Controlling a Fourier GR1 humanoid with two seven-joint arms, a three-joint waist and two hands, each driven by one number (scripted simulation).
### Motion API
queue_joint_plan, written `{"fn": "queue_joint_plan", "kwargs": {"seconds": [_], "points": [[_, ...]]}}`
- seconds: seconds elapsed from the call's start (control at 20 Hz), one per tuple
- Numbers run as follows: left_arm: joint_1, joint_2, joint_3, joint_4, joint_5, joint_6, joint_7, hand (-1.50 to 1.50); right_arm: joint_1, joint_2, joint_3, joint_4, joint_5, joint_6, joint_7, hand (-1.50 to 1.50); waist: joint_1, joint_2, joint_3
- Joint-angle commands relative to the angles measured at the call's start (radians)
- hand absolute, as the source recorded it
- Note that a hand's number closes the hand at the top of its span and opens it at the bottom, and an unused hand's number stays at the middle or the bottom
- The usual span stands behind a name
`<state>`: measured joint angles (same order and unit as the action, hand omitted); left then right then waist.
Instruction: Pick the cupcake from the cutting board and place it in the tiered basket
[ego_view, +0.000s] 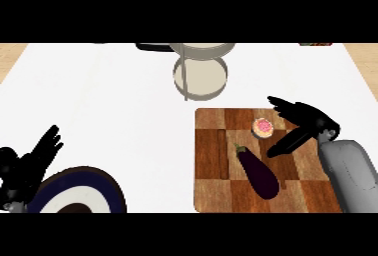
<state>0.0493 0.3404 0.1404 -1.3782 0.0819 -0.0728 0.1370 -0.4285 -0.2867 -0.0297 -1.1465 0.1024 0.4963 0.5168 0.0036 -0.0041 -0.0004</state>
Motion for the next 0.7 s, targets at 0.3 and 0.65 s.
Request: {"fn": "queue_joint_plan", "kwargs": {"seconds": [0.3,0.65], "points": [[0.008,-0.031,0.026,0.032,-0.024,-0.036,-0.026,0.00,0.013,0.100,0.039,0.037,0.063,-0.041,-0.033,-1.50,0.000,0.004,0.000],[-0.064,-0.011,0.061,0.097,-0.038,-0.039,-0.033,0.00,-0.059,0.147,0.044,0.073,0.114,-0.108,-0.161,1.50,-0.001,0.005,0.000]]}}
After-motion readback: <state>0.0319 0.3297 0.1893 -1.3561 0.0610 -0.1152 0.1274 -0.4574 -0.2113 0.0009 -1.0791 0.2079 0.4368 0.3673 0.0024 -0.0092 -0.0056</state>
